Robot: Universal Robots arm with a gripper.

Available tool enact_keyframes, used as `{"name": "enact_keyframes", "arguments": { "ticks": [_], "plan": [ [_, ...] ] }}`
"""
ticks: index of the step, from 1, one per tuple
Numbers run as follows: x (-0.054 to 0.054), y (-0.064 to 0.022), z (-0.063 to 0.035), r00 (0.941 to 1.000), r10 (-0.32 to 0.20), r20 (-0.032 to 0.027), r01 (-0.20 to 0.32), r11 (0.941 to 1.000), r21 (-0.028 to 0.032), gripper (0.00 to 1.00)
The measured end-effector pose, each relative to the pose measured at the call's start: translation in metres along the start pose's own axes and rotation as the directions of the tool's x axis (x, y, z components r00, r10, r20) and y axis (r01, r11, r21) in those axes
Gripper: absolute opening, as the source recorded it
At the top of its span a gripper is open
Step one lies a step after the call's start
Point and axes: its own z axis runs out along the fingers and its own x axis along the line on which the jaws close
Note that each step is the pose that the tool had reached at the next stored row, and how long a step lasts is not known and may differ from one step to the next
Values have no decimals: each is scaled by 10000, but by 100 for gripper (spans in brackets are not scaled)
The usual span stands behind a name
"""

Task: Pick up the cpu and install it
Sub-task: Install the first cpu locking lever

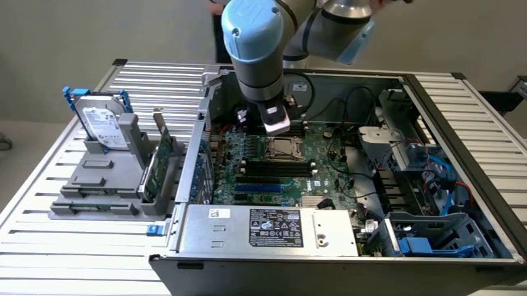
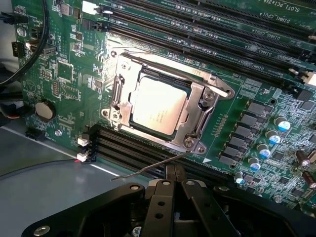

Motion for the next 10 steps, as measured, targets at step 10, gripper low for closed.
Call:
{"name": "enact_keyframes", "arguments": {
  "ticks": [10],
  "plan": [
    [6, -22, 10, 9999, -151, -81, 149, 9996, -233, 11]
  ]
}}
